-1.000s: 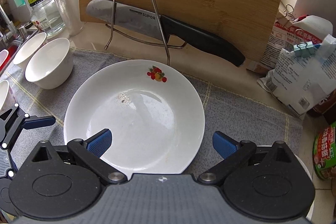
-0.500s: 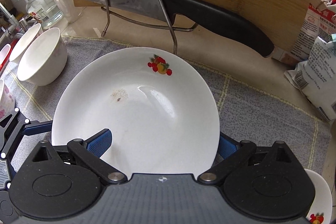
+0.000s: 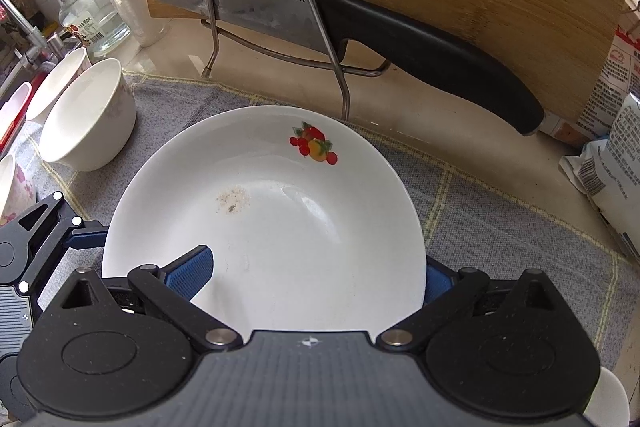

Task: Organize plates and bowls
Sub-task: 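Grasp the rim of the small-spotted white plate with the right tool, then lift the spotted plate with the right tool and carry it toward the stack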

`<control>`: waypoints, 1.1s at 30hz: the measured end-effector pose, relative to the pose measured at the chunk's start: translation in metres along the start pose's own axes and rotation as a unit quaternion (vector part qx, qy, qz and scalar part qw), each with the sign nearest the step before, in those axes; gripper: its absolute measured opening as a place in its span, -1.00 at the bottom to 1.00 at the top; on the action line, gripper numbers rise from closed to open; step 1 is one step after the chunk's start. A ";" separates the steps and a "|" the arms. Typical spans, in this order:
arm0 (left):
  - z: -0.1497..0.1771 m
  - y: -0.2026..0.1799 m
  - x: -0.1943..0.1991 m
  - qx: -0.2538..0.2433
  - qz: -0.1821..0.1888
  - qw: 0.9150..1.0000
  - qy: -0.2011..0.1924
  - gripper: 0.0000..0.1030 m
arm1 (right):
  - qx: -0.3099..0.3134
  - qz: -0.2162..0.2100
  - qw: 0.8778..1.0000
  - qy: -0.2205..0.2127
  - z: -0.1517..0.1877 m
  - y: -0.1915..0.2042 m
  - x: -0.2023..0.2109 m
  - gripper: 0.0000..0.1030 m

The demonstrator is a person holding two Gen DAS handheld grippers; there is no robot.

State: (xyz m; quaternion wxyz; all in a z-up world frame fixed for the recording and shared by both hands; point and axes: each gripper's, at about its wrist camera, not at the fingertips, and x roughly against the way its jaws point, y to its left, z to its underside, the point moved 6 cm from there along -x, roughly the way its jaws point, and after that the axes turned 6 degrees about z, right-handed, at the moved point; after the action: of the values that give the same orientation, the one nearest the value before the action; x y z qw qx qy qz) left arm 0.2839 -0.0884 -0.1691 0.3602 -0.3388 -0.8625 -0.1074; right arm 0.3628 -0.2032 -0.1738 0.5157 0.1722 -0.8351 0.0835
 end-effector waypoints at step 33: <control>-0.003 -0.002 0.002 -0.037 0.007 0.999 -0.011 0.99 | 0.017 -0.048 0.999 0.010 -0.024 -0.007 -0.005 0.96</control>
State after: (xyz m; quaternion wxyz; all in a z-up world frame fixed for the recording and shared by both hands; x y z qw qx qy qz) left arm 0.2834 -0.0900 -0.1659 0.3386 -0.3587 -0.8596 -0.1333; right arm 0.3873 -0.2008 -0.1674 0.5247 0.2197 -0.8190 0.0749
